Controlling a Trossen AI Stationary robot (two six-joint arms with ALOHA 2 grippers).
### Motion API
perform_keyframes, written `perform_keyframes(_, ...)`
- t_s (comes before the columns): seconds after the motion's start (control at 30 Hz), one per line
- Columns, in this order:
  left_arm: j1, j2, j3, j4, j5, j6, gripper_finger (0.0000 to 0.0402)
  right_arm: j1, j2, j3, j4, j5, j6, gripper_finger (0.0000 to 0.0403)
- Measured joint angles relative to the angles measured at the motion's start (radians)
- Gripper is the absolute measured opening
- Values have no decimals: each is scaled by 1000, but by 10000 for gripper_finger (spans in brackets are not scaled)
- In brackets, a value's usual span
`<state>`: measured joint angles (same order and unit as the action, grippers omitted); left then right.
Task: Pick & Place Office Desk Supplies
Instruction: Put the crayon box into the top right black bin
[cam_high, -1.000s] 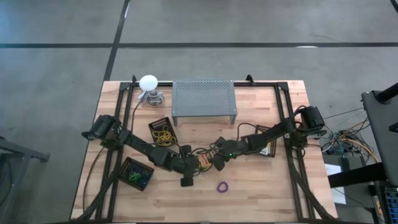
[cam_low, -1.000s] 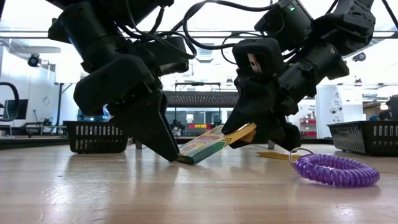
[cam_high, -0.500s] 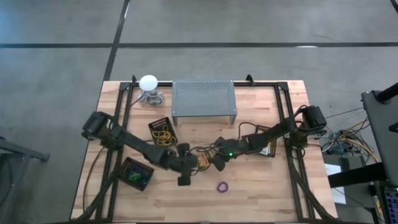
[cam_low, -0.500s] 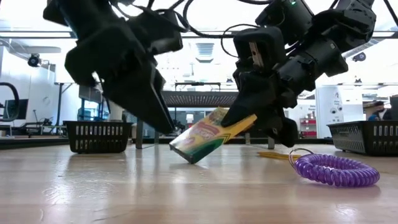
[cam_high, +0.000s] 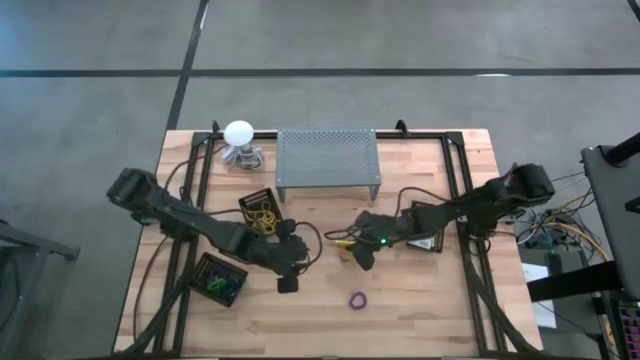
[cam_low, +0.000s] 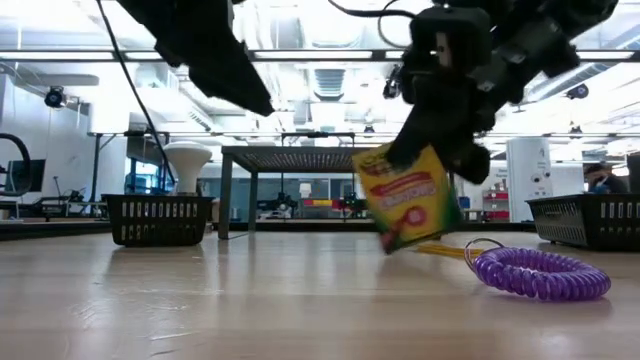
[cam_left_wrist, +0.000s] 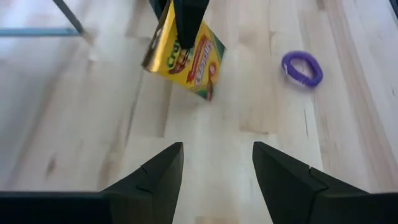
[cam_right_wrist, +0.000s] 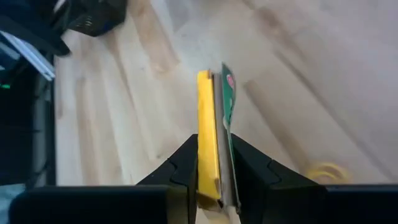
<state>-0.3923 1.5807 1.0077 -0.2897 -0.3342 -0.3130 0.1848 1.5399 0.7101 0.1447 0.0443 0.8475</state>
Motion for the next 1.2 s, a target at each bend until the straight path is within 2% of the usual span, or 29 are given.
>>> perform_keyframes(0.13, -3, -23, 2, -4, -33, 3, 199, 0, -64, -5, -64, 40, -32, 59)
perform_keyframes(0.3, -3, -27, 2, -8, -53, 4, 199, 0, -83, -8, -67, 54, -59, 41)
perform_keyframes(0.47, -3, -27, 2, -19, -56, 3, 199, 0, -111, -8, -92, 60, -78, 38)
perform_keyframes(0.57, -3, -27, 2, -20, -56, 3, 199, 0, -163, -8, -164, 63, -84, 39)
perform_keyframes(0.7, -3, -27, 2, -25, -56, 3, 199, 0, -266, -4, -361, 64, -51, 39)
perform_keyframes(0.93, -3, -27, 2, -26, -58, 5, 199, -5, -479, 57, -842, 64, 110, 40)
perform_keyframes(1.2, -3, -27, 2, -26, -82, 29, 199, -12, -652, 96, -1148, 88, 283, 40)
